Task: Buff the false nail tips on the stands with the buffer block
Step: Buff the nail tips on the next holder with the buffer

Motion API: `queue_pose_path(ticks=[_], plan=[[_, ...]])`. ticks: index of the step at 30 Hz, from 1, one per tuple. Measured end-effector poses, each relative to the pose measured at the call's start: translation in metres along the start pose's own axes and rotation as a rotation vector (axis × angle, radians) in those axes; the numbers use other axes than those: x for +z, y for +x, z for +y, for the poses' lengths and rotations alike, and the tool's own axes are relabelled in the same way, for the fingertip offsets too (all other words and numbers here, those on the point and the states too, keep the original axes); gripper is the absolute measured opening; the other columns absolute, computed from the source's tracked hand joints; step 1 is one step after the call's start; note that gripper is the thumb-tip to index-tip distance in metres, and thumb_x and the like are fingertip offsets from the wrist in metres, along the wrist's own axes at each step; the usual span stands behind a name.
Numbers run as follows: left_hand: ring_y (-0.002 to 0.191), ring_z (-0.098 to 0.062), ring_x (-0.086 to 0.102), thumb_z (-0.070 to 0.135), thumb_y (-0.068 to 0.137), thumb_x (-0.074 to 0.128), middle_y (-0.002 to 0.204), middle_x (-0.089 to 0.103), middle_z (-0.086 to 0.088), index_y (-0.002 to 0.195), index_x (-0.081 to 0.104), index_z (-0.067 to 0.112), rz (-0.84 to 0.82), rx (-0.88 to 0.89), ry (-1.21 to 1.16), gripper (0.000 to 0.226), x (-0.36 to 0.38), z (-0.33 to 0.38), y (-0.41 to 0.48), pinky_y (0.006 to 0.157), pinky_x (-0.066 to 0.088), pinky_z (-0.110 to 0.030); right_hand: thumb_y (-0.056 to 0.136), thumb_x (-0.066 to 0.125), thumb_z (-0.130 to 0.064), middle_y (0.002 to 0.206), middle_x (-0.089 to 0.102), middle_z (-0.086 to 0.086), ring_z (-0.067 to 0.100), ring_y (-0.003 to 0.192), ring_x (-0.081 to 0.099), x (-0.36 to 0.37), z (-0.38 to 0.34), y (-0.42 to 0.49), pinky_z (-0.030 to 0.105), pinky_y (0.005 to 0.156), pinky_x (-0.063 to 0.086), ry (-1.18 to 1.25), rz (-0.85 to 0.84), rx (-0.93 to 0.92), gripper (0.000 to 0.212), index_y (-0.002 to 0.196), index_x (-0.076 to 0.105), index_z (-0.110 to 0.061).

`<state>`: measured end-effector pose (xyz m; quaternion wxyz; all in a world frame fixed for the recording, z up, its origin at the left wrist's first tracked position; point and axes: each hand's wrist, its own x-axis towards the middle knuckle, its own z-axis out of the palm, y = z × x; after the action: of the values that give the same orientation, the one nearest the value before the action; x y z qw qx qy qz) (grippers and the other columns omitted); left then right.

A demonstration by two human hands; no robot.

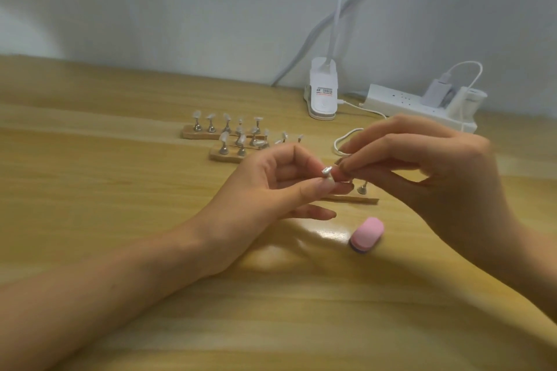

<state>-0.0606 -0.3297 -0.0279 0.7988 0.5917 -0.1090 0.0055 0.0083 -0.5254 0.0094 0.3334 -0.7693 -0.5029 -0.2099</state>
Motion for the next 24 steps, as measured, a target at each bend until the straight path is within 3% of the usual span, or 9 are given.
queue_pose_path(ticks=[6, 11, 13, 16, 24], plan=[[0.101, -0.026, 0.073, 0.009, 0.078, 0.07, 0.11, 0.07, -0.026, 0.086, 0.059, 0.007, 0.006, 0.006, -0.016, 0.014, 0.003, 0.001, -0.001, 0.071, 0.059, -0.026, 0.082, 0.075, -0.014, 0.093, 0.074, 0.001, 0.015, 0.087, 0.074, 0.002, 0.003, 0.0, 0.023, 0.077, 0.06, 0.133, -0.002, 0.07, 0.007, 0.085, 0.078, -0.009], [0.098, -0.024, 0.074, 0.007, 0.082, 0.069, 0.111, 0.074, -0.012, 0.088, 0.058, 0.005, -0.007, 0.028, 0.093, 0.012, 0.003, 0.002, -0.001, 0.07, 0.06, -0.029, 0.075, 0.078, -0.025, 0.09, 0.075, -0.007, 0.019, 0.095, 0.073, -0.001, 0.007, 0.003, 0.03, 0.084, 0.06, 0.295, -0.069, 0.234, 0.012, 0.086, 0.076, -0.021], [0.096, -0.022, 0.074, 0.006, 0.086, 0.069, 0.11, 0.075, -0.006, 0.087, 0.06, 0.009, -0.004, 0.057, 0.217, 0.01, 0.002, 0.001, -0.002, 0.064, 0.06, -0.028, 0.073, 0.077, -0.031, 0.092, 0.076, -0.006, 0.018, 0.094, 0.073, -0.002, 0.005, 0.004, 0.027, 0.084, 0.06, 0.415, -0.073, 0.279, 0.018, 0.089, 0.074, -0.024], [0.087, -0.018, 0.074, 0.009, 0.087, 0.073, 0.1, 0.074, 0.007, 0.084, 0.063, 0.019, 0.037, 0.166, 0.455, 0.014, 0.0, 0.0, -0.003, 0.054, 0.054, -0.023, 0.071, 0.079, -0.027, 0.094, 0.075, -0.001, 0.019, 0.092, 0.075, -0.001, -0.002, 0.005, 0.023, 0.083, 0.059, 0.52, -0.066, 0.283, 0.024, 0.092, 0.072, -0.017], [0.074, -0.018, 0.073, 0.013, 0.083, 0.073, 0.086, 0.07, 0.006, 0.083, 0.064, 0.019, 0.08, 0.222, 0.45, 0.011, 0.0, 0.0, -0.002, 0.05, 0.051, -0.022, 0.075, 0.079, -0.017, 0.092, 0.073, -0.002, 0.019, 0.093, 0.074, 0.004, -0.017, 0.0, 0.023, 0.084, 0.058, 0.471, -0.035, 0.244, 0.02, 0.091, 0.072, -0.008]])
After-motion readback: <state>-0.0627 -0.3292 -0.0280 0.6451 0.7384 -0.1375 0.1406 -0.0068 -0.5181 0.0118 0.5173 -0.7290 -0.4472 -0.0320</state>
